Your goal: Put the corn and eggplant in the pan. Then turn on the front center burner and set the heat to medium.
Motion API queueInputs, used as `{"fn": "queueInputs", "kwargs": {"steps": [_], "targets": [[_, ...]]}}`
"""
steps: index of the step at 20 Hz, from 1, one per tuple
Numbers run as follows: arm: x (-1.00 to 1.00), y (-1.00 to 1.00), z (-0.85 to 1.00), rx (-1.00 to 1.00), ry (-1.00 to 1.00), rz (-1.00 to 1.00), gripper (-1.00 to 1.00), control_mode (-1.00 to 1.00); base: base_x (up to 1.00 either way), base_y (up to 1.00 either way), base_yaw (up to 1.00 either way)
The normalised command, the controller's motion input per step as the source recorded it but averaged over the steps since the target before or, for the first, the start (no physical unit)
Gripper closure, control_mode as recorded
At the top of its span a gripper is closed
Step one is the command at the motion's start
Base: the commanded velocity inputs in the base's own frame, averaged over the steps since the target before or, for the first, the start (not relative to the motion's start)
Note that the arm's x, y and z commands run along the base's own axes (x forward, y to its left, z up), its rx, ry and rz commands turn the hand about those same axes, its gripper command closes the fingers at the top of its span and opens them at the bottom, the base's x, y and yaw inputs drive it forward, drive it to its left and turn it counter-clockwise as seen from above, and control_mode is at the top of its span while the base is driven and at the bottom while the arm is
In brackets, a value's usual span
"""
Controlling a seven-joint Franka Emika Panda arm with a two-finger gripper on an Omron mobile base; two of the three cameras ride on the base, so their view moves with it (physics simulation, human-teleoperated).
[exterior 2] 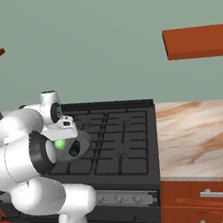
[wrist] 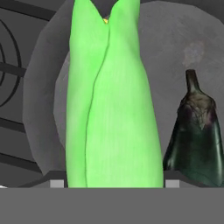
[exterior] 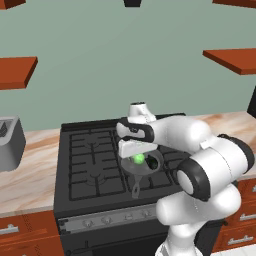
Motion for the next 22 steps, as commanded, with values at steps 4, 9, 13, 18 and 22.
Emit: {"fn": "queueInputs", "kwargs": {"steps": [4, 9, 13, 18, 22], "targets": [[0.0, 0.0, -0.02, 0.0, 0.0, 0.0, 1.0, -1.0, 0.0, 0.0, 0.0], [0.0, 0.0, 0.0, 0.0, 0.0, 0.0, 1.0, -1.0, 0.0, 0.0, 0.0], [0.0, 0.0, 0.0, 0.0, 0.0, 0.0, -1.0, -1.0, 0.0, 0.0, 0.0], [0.0, 0.0, 0.0, 0.0, 0.0, 0.0, -1.0, -1.0, 0.0, 0.0, 0.0], [0.01, 0.0, 0.0, 0.0, 0.0, 0.0, -1.0, -1.0, 0.0, 0.0, 0.0]]}}
